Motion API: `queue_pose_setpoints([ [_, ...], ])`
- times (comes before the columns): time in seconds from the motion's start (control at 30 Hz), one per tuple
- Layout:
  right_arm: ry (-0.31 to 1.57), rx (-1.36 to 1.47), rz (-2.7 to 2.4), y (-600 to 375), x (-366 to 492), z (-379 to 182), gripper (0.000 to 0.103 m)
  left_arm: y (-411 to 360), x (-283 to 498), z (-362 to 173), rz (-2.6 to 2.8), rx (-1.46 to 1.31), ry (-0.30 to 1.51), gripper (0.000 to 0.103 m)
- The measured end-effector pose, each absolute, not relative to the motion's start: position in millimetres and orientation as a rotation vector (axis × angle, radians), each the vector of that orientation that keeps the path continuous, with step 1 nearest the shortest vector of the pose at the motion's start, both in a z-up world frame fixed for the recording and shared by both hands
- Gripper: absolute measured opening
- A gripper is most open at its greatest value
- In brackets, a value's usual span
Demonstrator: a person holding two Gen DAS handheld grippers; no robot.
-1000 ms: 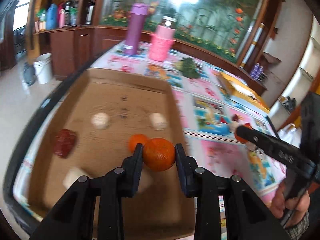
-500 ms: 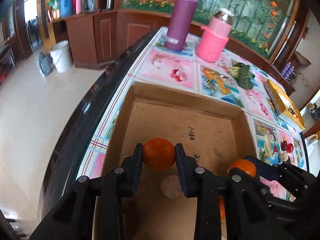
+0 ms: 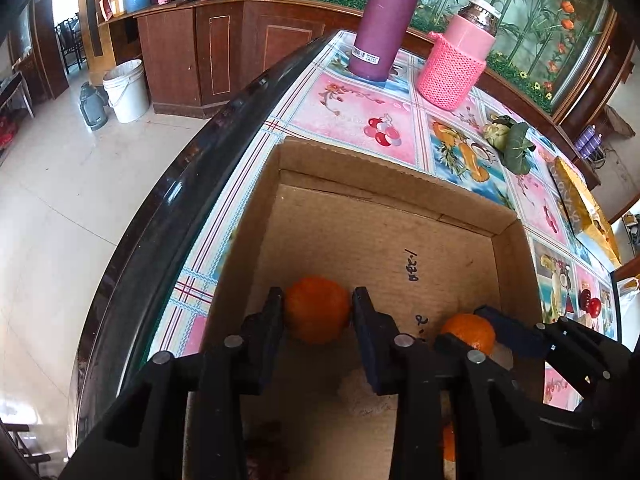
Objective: Organize fruits
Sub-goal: 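Carry both tangerines into the cardboard box and open both tools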
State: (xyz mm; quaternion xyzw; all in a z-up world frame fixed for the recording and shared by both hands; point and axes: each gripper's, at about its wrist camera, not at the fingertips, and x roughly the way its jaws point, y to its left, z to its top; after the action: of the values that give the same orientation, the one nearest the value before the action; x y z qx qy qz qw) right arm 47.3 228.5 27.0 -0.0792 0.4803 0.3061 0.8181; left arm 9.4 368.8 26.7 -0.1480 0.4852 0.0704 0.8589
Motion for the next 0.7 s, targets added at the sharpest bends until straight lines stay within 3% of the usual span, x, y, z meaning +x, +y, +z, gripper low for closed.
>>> queue_pose_setpoints([
  [0.13, 1.004, -0.156, 0.654, 227.1, 43.5, 31.4, 0.059, 368.6, 1.3, 36.4, 0.162, -0.309, 0.998, 0.044],
  [0.27, 0.956, -0.104, 0.661, 213.3, 33.2, 51.6, 0.059, 363.4, -23.2, 64.5, 0.194, -0.274, 0.925, 0.045],
  [0.43, 0.863, -0.002, 0.638, 163.9, -8.4, 81.9, 0.072, 336.1, -84.3, 106.1, 0.187, -0.257, 0.772, 0.071],
  [0.7, 0.792, 0.095, 0.46, 62.6, -87.0, 91.0, 0.073, 241.6, -147.2, 117.7, 0.067, -0.211, 0.717, 0.08],
])
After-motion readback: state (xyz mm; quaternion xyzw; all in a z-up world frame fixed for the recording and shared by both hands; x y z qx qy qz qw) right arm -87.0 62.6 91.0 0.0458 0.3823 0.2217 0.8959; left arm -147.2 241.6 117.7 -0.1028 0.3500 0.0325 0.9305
